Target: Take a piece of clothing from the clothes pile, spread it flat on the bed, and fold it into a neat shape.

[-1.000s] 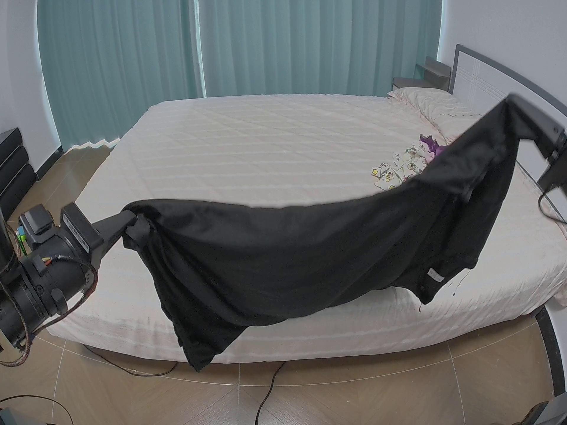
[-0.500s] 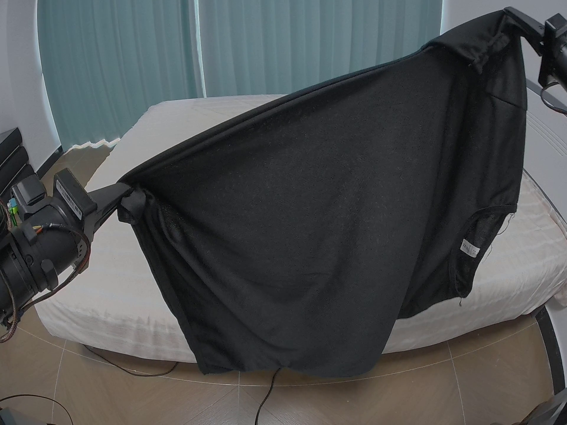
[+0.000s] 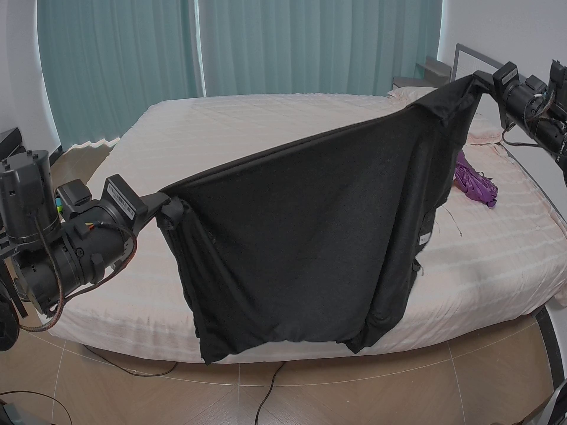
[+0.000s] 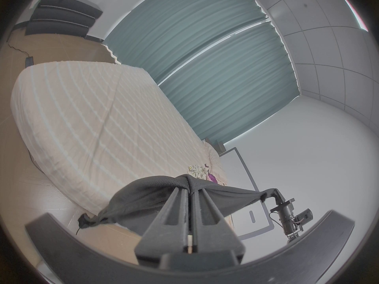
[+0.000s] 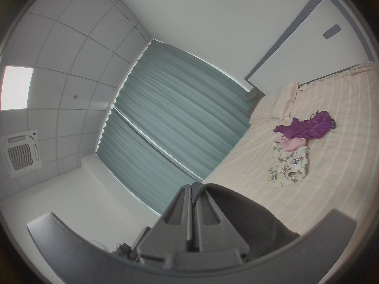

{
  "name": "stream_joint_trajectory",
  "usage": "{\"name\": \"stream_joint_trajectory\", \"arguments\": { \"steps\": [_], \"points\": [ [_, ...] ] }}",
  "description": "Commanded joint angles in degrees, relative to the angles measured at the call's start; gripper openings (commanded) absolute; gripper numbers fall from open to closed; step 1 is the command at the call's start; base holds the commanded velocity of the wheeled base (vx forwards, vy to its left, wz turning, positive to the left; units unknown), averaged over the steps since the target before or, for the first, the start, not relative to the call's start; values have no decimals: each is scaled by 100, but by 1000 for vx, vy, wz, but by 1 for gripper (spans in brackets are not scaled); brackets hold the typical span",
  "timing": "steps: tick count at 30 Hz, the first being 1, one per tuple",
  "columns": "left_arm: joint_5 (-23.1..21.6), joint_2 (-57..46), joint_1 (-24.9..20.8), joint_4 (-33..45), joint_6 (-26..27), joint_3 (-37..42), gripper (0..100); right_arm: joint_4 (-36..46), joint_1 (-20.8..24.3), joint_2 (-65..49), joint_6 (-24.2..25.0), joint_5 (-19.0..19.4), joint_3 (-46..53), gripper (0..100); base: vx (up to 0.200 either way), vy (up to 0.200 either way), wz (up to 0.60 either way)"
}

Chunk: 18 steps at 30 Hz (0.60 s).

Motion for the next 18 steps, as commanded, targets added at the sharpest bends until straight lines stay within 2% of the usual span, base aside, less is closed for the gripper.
{"name": "stream_joint_trajectory", "arguments": {
  "steps": [1,4,12,18],
  "points": [
    [-243,304,34,-78,-38,-11,0,-7,-23,228,-202,83,365,0,200,0,0],
    [-392,383,104,-86,-29,-107,0,-42,-14,343,-387,100,417,0,200,0,0],
    [-383,814,359,-78,-3,-459,0,-534,39,510,-387,65,347,0,200,0,0],
    [-383,1280,553,-78,24,-740,0,-605,109,712,-413,65,286,0,200,0,0]
  ]
}}
